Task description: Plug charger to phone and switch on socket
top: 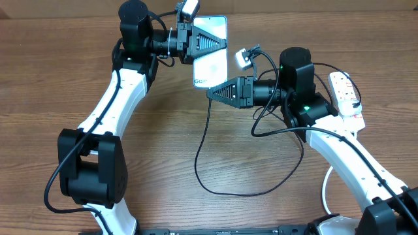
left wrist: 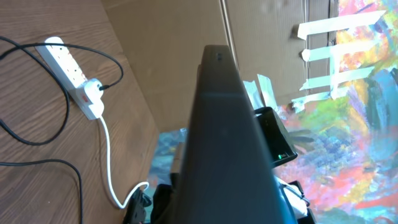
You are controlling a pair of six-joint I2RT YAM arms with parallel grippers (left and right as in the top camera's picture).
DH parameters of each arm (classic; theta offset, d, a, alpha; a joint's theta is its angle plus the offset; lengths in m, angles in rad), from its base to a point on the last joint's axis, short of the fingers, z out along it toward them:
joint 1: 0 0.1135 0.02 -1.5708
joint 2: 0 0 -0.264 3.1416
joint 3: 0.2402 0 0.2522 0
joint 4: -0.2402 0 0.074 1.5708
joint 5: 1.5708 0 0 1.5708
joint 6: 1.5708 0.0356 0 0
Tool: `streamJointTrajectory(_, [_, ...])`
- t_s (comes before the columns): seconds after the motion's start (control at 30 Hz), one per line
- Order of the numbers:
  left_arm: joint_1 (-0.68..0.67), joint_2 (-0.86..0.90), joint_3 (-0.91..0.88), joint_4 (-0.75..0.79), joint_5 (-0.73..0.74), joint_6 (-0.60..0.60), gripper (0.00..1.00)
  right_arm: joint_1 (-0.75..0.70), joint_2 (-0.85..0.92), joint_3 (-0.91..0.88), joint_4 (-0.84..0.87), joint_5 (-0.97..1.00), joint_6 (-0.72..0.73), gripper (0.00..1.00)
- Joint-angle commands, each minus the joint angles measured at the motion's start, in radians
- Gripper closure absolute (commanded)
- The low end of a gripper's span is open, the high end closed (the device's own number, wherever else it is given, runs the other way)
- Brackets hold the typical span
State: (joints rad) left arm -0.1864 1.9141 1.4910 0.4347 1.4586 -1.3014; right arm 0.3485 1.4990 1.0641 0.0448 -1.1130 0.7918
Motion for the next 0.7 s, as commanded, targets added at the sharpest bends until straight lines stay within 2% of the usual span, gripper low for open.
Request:
streamJointTrajectory(0.0, [-0.018, -0.016, 0.015, 0.006, -0.014, -0.008, 0.96, 0.005, 0.001, 0.002, 0.002, -0.003, -0.004, 0.96])
streamJointTrajectory(0.43, [-0.024, -0.016, 0.015, 0.006, -0.024, -0.007, 0.96, 0.005, 0.001, 0.003, 0.009, 0.076, 0.020, 0.96])
streamJointTrajectory(0.67, [-0.024, -0.016, 0.015, 0.006, -0.007, -0.008, 0.96, 0.004, 0.001, 0.003, 0.089, 0.077, 0.023, 0.96])
